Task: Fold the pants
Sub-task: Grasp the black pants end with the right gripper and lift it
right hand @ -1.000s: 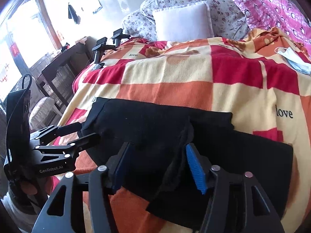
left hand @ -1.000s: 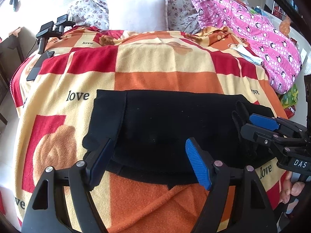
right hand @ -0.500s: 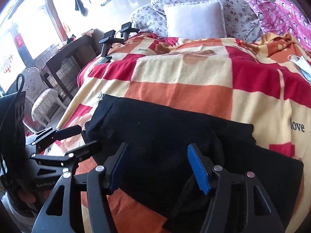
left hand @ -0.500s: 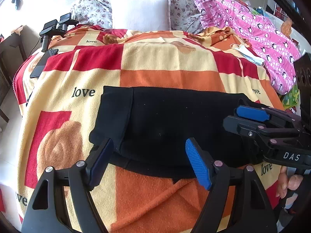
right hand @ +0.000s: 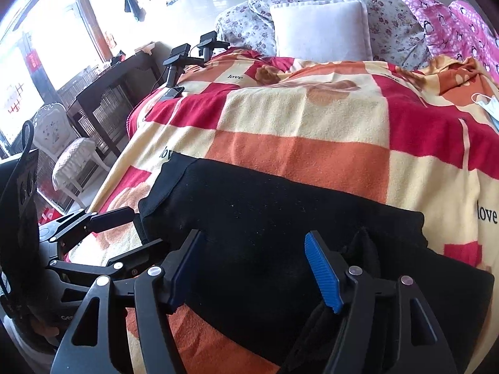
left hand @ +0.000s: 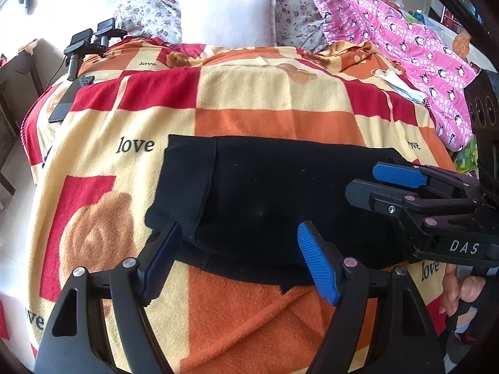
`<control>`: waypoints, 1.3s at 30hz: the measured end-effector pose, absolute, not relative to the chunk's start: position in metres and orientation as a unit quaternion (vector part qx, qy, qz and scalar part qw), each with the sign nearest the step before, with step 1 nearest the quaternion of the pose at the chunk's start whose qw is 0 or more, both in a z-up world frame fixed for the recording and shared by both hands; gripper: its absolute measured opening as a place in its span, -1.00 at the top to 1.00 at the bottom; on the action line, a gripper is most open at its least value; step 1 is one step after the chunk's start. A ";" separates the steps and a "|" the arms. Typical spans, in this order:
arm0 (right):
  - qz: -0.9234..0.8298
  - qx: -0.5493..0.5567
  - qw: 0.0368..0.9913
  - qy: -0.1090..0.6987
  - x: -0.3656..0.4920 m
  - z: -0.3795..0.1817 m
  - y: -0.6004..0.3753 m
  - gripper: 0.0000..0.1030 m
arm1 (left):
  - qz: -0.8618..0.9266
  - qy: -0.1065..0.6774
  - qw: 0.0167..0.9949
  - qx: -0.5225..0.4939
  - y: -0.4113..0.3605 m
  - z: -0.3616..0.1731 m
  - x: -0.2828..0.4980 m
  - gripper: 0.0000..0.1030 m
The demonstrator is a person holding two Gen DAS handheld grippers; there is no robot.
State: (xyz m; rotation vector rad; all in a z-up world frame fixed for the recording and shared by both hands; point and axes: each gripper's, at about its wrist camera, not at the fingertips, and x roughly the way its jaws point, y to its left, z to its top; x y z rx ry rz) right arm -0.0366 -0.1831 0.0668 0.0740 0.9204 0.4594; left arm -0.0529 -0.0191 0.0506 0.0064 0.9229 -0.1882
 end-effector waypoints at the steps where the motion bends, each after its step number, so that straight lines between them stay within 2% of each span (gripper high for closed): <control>1: 0.222 0.036 0.869 0.440 -0.036 0.066 -0.182 -0.35 | -0.089 0.446 0.891 0.001 -0.018 0.050 -0.053 -0.48; 22: 0.258 0.000 0.853 0.454 0.009 0.052 -0.132 -0.48 | -0.064 0.469 0.879 -0.066 0.036 0.046 -0.077 -0.53; 35: 0.321 -0.023 0.820 0.473 0.066 0.034 -0.075 -0.59 | -0.046 0.480 0.862 -0.156 0.043 0.020 -0.049 -0.57; 37: 0.330 -0.008 0.813 0.479 0.072 0.025 -0.073 -0.55 | -0.044 0.470 0.867 -0.158 0.040 0.019 -0.047 -0.64; 38: 0.332 -0.005 0.819 0.468 0.073 0.025 -0.073 -0.43 | -0.043 0.466 0.869 -0.160 0.039 0.019 -0.045 -0.64; 39: 0.338 0.003 0.817 0.467 0.073 0.024 -0.074 -0.20 | -0.046 0.462 0.871 -0.165 0.039 0.018 -0.043 -0.64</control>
